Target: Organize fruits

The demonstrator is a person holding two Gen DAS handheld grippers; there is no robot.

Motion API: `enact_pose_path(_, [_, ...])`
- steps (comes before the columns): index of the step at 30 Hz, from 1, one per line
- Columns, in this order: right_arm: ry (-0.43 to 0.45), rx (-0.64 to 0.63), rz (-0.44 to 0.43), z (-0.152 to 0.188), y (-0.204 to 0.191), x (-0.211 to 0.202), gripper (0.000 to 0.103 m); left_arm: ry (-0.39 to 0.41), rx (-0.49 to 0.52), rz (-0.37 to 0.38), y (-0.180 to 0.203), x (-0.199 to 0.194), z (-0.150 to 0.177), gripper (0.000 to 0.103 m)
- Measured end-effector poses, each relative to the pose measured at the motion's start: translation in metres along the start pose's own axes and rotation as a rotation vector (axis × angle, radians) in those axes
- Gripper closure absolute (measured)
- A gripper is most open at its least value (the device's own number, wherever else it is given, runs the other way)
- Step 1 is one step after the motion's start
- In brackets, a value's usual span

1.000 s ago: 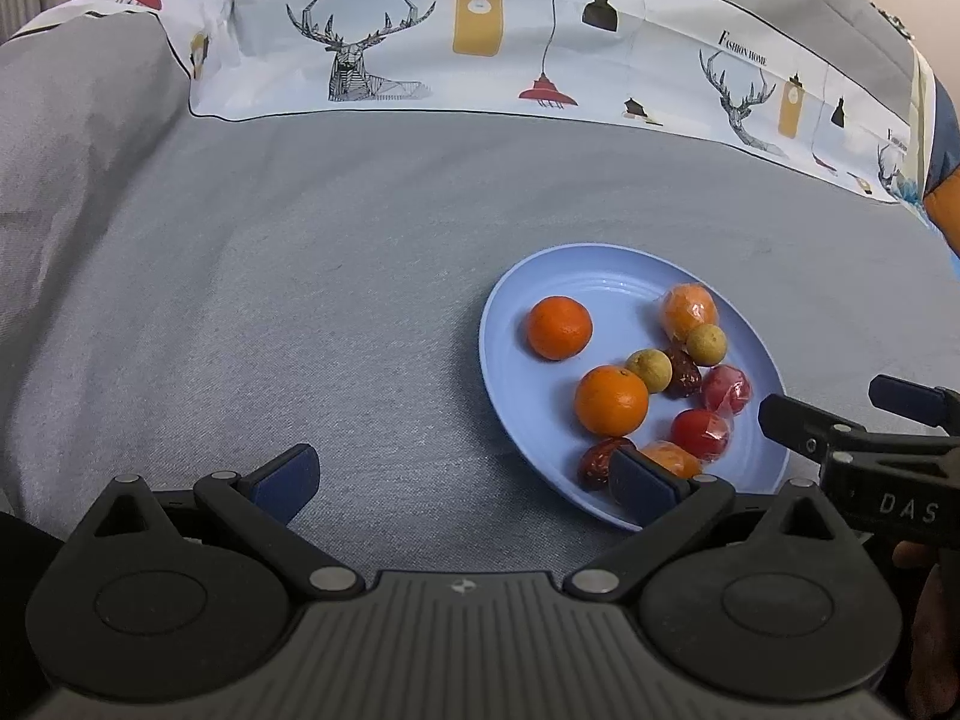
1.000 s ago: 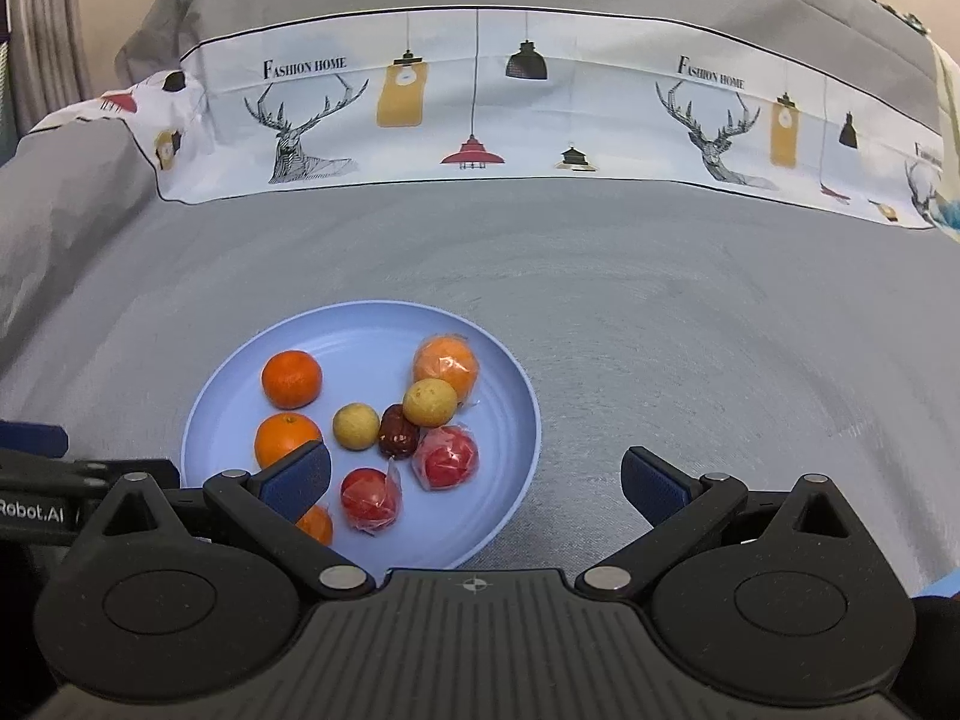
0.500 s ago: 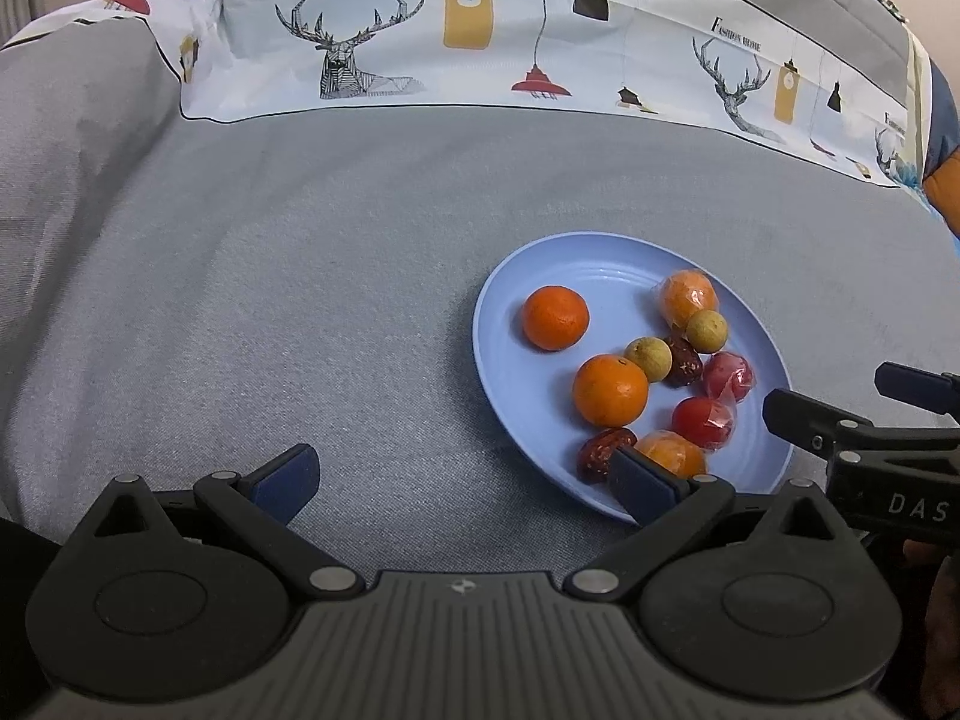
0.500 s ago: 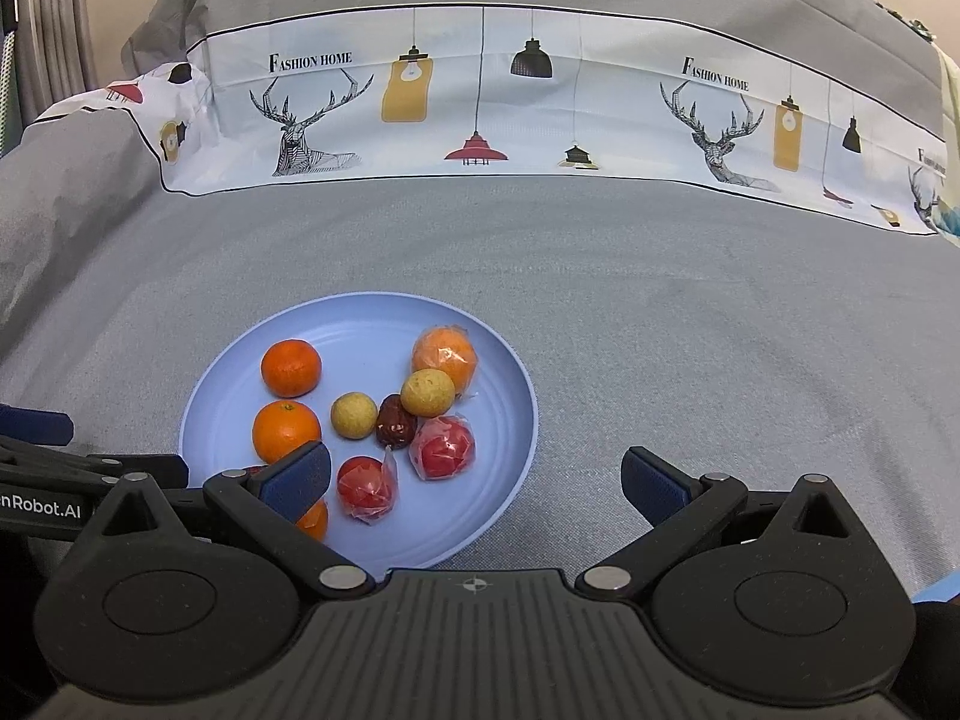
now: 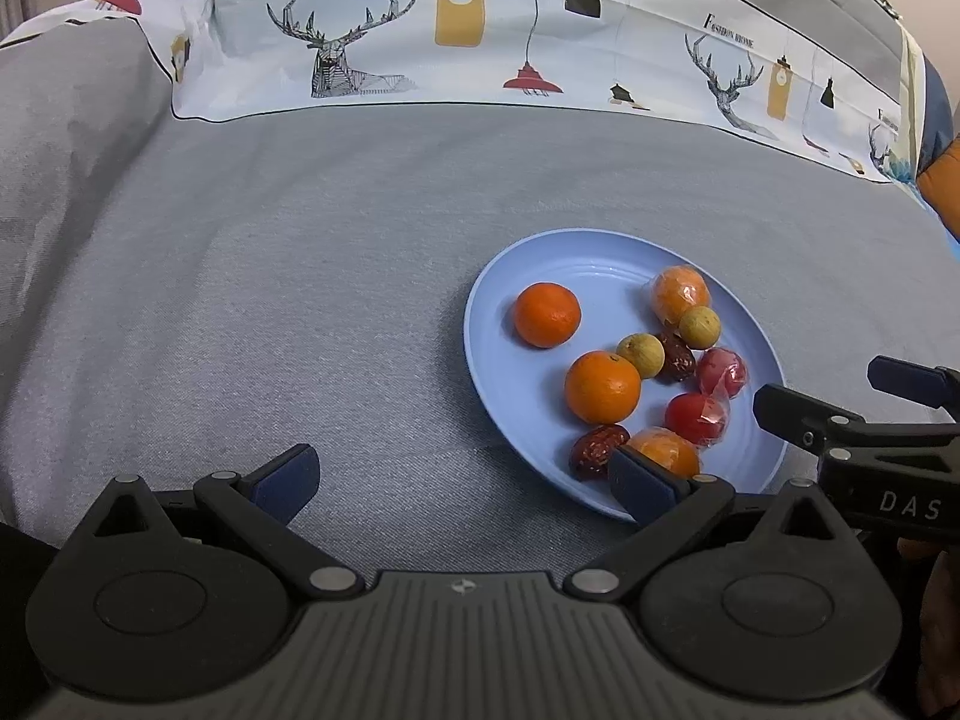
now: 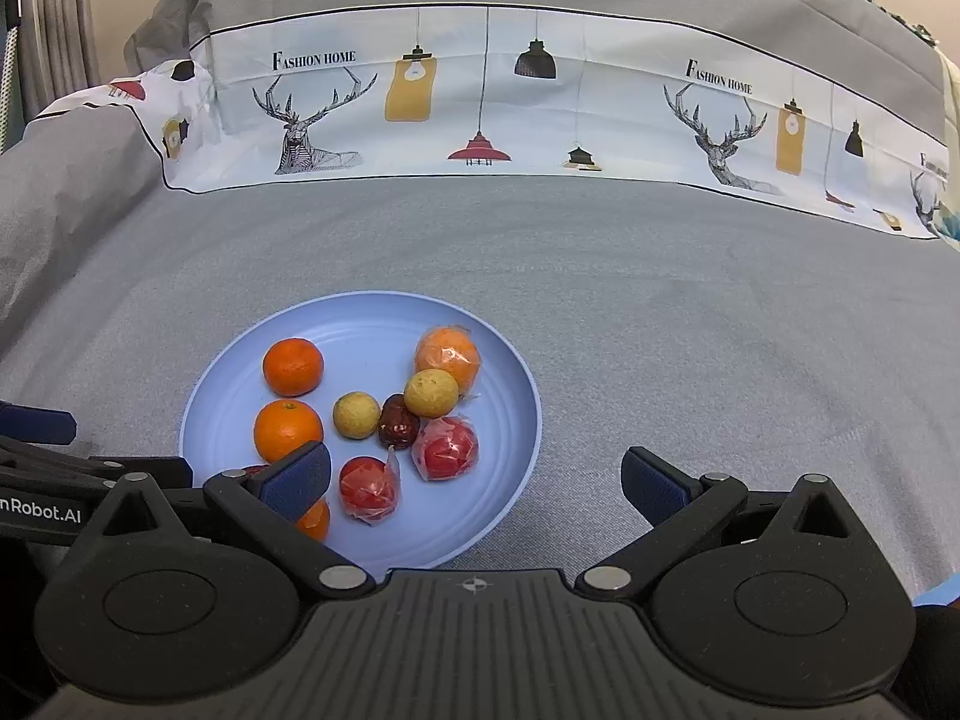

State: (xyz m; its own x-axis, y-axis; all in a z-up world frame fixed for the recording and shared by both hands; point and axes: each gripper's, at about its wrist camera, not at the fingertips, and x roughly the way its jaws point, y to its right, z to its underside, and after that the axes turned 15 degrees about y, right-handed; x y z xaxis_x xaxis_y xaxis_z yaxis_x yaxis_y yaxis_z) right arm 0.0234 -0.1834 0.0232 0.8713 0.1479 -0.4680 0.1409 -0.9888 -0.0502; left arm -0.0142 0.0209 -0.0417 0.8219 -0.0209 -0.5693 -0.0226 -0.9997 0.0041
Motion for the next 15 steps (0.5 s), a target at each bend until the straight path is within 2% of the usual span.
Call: enact_pose_path(15, [0.007,0.003,0.001,0.0000,-0.0003,0.0004,0.001,0.010,0.014,0.015,0.0032,-0.0004,0.0006,0.001])
